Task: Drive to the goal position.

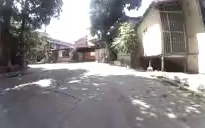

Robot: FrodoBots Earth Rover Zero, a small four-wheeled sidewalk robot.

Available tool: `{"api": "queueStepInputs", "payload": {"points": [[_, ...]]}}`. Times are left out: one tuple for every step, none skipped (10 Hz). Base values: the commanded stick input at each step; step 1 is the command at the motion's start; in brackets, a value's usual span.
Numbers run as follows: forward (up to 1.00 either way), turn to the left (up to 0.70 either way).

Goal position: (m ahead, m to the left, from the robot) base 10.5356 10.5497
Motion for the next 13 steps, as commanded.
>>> {"api": "queueStepInputs", "payload": {"points": [[0.85, 0.0], [0.85, 0.0], [0.85, 0.0], [0.85, 0.0], [0.85, 0.0], [0.85, 0.0], [0.85, 0.0], [0.85, 0.0], [0.85, 0.0], [0.85, 0.0], [0.85, 0.0], [0.85, 0.0], [0.85, 0.0]]}}
